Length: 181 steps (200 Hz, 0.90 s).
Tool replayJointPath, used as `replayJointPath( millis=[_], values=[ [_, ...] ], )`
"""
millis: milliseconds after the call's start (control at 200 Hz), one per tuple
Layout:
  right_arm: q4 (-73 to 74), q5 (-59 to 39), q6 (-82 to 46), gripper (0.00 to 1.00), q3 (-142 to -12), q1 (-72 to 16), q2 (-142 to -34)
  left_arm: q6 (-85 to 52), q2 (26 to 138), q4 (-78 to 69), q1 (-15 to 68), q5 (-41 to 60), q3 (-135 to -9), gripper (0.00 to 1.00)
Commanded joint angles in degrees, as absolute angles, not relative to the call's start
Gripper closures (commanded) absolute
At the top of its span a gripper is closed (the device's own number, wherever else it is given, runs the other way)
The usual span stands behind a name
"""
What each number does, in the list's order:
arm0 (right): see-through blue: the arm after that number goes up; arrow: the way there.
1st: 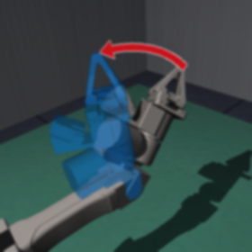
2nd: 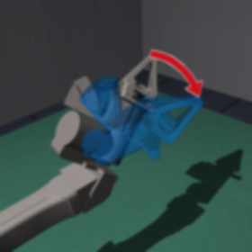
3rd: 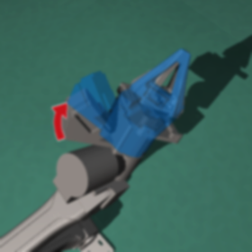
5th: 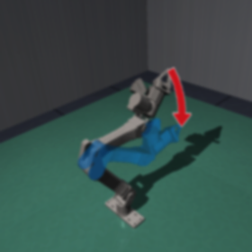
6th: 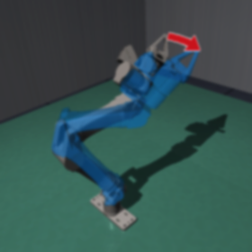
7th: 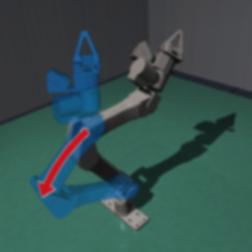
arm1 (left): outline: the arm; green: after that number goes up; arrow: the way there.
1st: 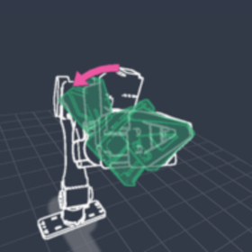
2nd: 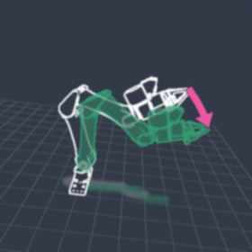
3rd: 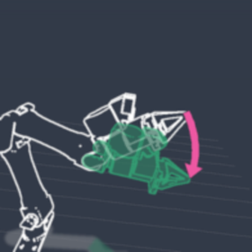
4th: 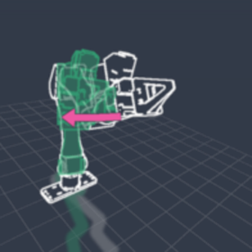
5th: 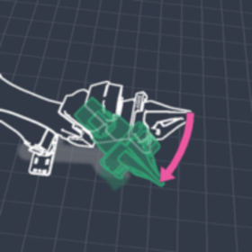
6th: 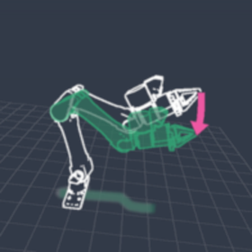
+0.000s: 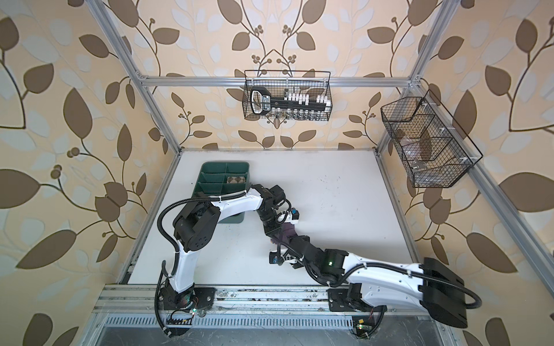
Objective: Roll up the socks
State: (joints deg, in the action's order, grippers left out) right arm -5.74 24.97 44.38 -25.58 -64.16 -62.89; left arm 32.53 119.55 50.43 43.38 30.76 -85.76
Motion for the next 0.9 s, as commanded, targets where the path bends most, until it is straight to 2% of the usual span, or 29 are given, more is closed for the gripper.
replayJointPath(
  millis=[0, 235, 295, 360, 490, 535, 565, 625, 675, 760, 865, 900],
  values=[
    [5.1, 26.0, 48.0, 0.51, -24.4, -61.9, -68.8, 32.0, 123.4, 54.1, 43.6, 29.5, -84.8, 0.92],
    [16.1, 23.1, 53.2, 0.51, -25.6, -56.1, -81.6, 32.5, 124.3, 54.8, 43.4, 31.2, -85.7, 0.92],
    [16.5, 22.1, 53.9, 0.53, -26.6, -55.2, -84.4, 32.5, 124.6, 55.0, 43.4, 31.3, -85.9, 0.92],
    [15.1, 21.1, 54.4, 0.62, -27.9, -54.9, -86.9, 32.5, 124.4, 54.8, 43.3, 31.3, -85.8, 0.91],
    [8.7, 19.2, 53.0, 0.92, -30.1, -55.2, -88.2, 31.5, 122.8, 52.5, 43.2, 30.0, -84.2, 0.88],
    [6.2, 18.5, 51.7, 1.00, -30.6, -55.4, -87.8, 31.0, 121.6, 51.1, 43.3, 28.7, -83.3, 0.84],
    [3.6, 17.9, 50.6, 1.00, -31.0, -55.4, -87.5, 30.0, 120.5, 49.6, 43.2, 26.9, -82.6, 0.78],
    [-2.5, 17.6, 47.1, 1.00, -32.7, -55.5, -87.5, 28.6, 117.8, 47.6, 43.2, 23.3, -81.4, 0.74],
    [-8.5, 17.1, 43.3, 1.00, -34.9, -55.4, -88.0, 27.1, 115.0, 45.5, 43.0, 19.8, -80.3, 0.65],
    [-18.8, 13.3, 37.8, 1.00, -38.8, -54.8, -88.8, 24.8, 109.4, 42.5, 42.5, 14.9, -78.5, 0.61],
    [-27.9, 7.6, 33.3, 1.00, -41.7, -53.5, -89.8, 21.0, 101.1, 36.8, 42.5, 5.2, -74.1, 0.43],
    [-30.0, 5.9, 32.5, 1.00, -42.3, -53.1, -89.8, 19.8, 98.0, 35.3, 42.5, 1.7, -72.2, 0.39]
  ],
)
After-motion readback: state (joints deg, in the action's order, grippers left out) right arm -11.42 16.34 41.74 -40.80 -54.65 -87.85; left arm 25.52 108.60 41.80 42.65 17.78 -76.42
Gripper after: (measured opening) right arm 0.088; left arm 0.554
